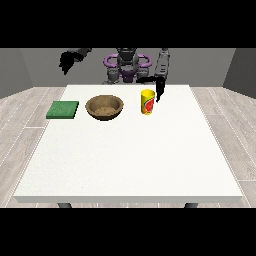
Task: Pick the cup and pour the ball into the bowl, then pick the bowl and place it on the pad
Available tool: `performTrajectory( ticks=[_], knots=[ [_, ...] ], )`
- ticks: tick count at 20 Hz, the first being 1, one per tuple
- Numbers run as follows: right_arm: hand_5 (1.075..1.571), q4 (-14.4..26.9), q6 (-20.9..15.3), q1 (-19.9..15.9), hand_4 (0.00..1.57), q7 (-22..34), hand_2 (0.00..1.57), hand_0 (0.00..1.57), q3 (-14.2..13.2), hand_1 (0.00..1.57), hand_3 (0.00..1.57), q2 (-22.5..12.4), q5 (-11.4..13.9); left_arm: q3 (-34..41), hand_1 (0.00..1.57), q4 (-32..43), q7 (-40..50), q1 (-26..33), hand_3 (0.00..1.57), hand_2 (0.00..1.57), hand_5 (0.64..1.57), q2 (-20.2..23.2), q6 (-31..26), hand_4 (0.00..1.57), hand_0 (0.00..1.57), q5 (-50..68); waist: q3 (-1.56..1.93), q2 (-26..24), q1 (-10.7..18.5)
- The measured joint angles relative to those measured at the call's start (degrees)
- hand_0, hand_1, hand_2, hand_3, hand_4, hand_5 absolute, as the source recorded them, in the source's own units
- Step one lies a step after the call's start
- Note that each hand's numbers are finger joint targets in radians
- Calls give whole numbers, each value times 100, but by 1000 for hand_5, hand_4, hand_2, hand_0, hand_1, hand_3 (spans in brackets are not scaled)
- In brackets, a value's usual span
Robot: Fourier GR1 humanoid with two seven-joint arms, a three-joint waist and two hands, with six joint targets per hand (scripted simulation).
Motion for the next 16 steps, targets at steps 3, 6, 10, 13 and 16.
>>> performTrajectory(
  ticks=[3, 6, 10, 13, 16],
  knots=[
    [1562, 314, 124, 19, 672, -179, 0, 0, -146, 0, 0, -66, -85, 116, 0, 540, -237, -131, 0, 0, 1432, 54, -145, 162, 0, 44, 1, -90, 15],
    [1563, 527, 170, -117, 676, -115, 0, 0, -256, 0, 0, -170, -180, 232, 0, 1129, -472, -388, 0, 0, 1420, 72, -181, 200, 0, 41, 1, -160, 22],
    [1562, 713, 323, -155, 671, -222, 0, 0, -366, 0, 0, -297, -252, 434, 0, 1800, -1023, -559, 0, 0, 1445, 72, -230, 253, 0, 108, 0, -105, -22],
    [1566, 779, 469, -121, 674, -365, 0, 0, -394, 0, 0, -352, -286, 560, 0, 2274, -1391, -670, 0, 0, 1555, 47, -201, 887, 0, 131, 1, -26, -112],
    [1568, 651, 504, -197, 650, -277, 0, 0, -430, 0, 121, -415, -384, 723, 1151, 2762, -1705, -842, 1571, 1571, 1475, 169, -117, 1309, 1151, 108, 0, 89, -232]
  ],
)
